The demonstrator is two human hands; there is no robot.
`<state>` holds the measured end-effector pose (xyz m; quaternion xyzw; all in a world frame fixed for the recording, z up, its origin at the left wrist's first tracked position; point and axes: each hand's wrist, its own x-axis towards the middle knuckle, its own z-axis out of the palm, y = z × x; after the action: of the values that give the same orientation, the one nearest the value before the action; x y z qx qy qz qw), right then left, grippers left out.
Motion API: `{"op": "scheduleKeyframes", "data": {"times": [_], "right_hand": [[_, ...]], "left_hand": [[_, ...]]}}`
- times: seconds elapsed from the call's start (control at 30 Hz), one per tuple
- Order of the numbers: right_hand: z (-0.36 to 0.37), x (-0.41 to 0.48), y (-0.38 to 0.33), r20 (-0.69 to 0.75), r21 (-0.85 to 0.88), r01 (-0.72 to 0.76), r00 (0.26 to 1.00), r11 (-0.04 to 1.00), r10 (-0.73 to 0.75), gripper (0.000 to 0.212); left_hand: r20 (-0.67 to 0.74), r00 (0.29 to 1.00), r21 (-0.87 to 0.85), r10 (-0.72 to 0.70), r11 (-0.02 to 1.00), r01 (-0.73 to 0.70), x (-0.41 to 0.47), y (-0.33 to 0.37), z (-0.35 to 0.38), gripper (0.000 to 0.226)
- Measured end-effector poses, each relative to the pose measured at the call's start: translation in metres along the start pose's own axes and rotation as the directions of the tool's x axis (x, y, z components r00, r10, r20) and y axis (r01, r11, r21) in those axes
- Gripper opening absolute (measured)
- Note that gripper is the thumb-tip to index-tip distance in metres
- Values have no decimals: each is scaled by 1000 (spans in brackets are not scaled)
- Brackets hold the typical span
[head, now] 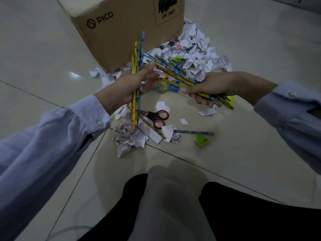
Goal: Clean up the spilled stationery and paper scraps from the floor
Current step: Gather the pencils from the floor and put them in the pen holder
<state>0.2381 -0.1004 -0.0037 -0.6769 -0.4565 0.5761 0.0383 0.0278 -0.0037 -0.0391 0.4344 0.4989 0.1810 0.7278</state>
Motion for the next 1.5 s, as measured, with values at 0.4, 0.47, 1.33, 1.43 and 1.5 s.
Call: {"op": "scheduleKeyframes", "data": {"times": [0.4,0.47,1.33,1.43,1.5], "right_hand": [[7,3,3,152,228,50,985,972,-87,25],[7,5,5,167,240,54,981,969,-96,24],[25,22,2,63,187,54,996,981,-67,36],[28,21,11,-22,93,34,999,995,-33,41],[31,17,18,-19,-114,22,1000,993,-24,36]], "left_hand": [[-158,980,-84,120,987,-134,-4,11,7,52],[-163,974,-54,158,984,-169,-2,10,6,49],[5,990,174,143,975,-141,-14,2,30,28],[19,987,254,160,954,-159,-13,0,24,28],[18,989,307,150,940,-148,-10,-4,16,26]]}}
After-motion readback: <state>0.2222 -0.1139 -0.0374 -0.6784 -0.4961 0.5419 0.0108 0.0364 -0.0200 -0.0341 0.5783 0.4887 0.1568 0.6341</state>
